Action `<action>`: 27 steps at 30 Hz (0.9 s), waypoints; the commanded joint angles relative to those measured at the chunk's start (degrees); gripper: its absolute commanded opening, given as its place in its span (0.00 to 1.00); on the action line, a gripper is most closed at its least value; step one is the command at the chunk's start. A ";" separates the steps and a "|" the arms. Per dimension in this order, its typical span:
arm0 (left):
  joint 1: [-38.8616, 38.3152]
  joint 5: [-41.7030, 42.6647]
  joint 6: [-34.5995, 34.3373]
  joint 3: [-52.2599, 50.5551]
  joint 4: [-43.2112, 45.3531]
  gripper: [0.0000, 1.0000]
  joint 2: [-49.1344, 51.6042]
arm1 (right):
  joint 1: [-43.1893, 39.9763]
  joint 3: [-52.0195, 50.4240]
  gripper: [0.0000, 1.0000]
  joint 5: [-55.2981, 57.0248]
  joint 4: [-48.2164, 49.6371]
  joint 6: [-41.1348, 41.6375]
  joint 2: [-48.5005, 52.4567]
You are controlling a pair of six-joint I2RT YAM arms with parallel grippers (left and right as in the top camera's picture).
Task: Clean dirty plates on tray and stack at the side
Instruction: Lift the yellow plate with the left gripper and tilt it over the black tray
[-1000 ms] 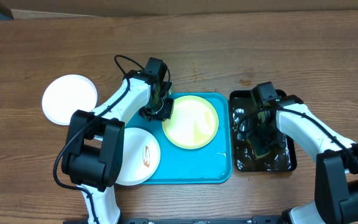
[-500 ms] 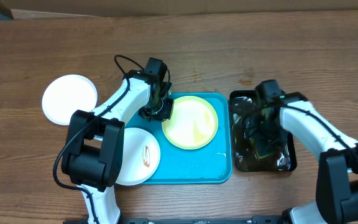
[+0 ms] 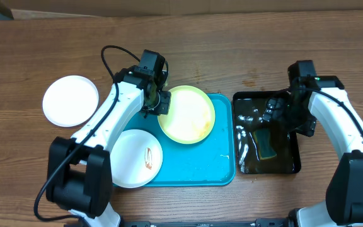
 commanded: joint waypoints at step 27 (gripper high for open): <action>-19.65 -11.87 -4.31 10.34 14.82 0.04 -4.87 | -20.59 1.44 1.00 -1.99 8.66 3.10 -1.05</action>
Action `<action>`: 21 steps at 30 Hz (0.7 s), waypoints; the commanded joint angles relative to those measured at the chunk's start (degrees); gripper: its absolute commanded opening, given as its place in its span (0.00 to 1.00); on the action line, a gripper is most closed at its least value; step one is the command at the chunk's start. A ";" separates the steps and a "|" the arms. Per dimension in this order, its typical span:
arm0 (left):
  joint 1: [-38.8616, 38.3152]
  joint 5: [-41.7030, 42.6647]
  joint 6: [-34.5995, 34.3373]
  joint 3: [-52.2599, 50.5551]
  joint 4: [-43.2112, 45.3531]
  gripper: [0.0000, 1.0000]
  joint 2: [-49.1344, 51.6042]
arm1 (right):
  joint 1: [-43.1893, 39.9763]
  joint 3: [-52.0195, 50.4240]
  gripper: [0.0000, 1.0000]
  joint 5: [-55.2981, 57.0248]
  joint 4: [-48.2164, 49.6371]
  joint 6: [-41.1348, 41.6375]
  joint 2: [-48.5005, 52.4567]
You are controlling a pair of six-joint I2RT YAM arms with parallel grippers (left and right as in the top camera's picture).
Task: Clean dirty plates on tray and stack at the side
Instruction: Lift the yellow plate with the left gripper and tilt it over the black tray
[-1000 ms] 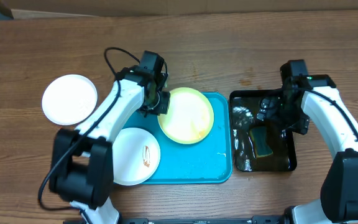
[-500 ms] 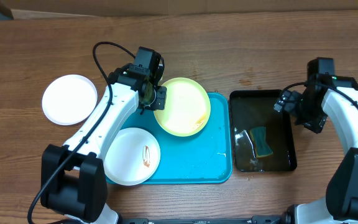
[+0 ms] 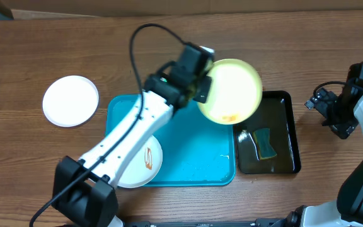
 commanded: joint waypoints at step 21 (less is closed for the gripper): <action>-9.42 -21.70 13.55 1.49 23.85 0.04 6.38 | 0.00 1.33 1.00 -0.09 0.24 0.33 -1.05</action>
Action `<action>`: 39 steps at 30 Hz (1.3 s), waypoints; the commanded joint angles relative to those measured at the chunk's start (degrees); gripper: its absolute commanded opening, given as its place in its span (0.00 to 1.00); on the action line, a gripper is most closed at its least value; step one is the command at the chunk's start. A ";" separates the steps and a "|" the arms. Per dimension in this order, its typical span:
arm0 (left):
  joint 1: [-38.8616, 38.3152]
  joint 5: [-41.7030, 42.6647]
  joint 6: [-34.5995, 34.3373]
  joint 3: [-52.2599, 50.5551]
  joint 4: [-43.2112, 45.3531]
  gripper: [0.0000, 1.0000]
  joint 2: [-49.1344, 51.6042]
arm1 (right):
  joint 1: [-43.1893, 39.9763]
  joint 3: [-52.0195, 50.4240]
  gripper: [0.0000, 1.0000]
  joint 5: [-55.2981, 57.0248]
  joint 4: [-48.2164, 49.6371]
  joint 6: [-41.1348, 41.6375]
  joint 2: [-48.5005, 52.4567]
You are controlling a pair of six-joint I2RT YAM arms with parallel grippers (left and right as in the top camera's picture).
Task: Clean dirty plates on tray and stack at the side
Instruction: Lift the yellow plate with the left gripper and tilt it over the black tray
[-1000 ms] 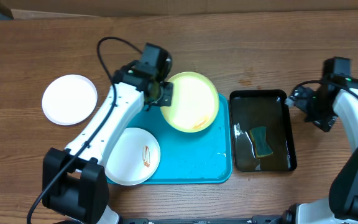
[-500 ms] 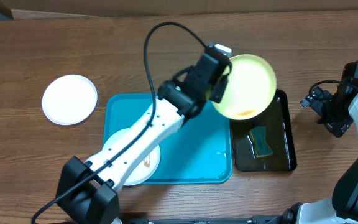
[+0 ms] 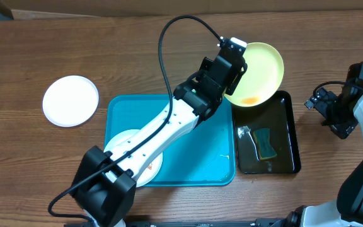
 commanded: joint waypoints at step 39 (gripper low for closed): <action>-15.74 -27.04 33.42 1.29 15.39 0.04 0.81 | -0.02 1.36 1.00 -0.09 0.26 0.28 -1.05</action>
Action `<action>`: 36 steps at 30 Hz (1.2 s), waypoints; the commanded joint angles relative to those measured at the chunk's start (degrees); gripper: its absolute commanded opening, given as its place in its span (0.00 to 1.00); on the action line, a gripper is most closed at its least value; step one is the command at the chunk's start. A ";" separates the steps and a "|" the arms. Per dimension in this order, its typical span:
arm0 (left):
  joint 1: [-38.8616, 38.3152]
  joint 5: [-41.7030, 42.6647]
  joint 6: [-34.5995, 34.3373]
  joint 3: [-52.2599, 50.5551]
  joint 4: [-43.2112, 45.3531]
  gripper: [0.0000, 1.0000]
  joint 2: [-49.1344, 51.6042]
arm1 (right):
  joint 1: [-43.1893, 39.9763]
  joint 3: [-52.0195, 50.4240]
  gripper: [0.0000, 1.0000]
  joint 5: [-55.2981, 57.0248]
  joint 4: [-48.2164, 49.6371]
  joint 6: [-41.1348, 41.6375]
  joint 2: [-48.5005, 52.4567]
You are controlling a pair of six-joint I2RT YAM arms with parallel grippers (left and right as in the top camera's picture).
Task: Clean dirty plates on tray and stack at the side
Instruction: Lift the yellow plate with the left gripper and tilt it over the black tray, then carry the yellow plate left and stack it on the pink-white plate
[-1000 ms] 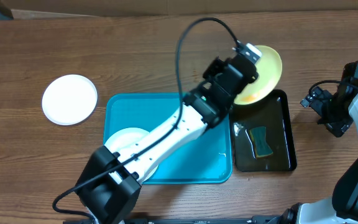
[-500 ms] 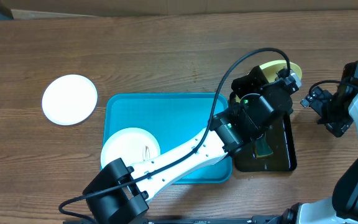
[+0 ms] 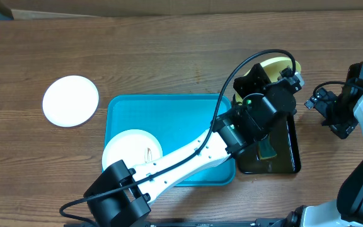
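My left arm reaches across the blue tray [image 3: 169, 113] to the black water tray [image 3: 293, 148]. Its gripper [image 3: 287, 77] is shut on the edge of the yellow plate [image 3: 275, 63], which is held over the black tray's far end and mostly hidden behind the wrist. A green sponge [image 3: 268, 150] lies in the black tray, partly under the arm. A white plate [image 3: 131, 153] with a brown stain sits at the blue tray's near left corner. A clean white plate [image 3: 70, 101] rests on the table at the left. My right gripper [image 3: 316, 101] hangs to the right of the black tray, holding nothing.
The left arm's black cable [image 3: 232, 82] arcs above the blue tray's right edge. A cardboard edge [image 3: 43, 14] runs along the back of the wooden table.
The left gripper has carried the yellow plate farther right and lower over the black tray, where the wrist now covers most of it. The right arm has not moved.
The left gripper held the yellow plate's edge on the blue tray while the right gripper was inside the black tray by the sponge. Then the plate was lifted off toward the black tray and the right gripper stood off to the right. Now the plate is over the black tray.
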 commanded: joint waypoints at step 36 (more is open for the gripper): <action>75.80 59.71 -56.50 2.54 -46.45 0.04 0.31 | -0.02 1.33 1.00 -0.09 0.24 0.31 -1.05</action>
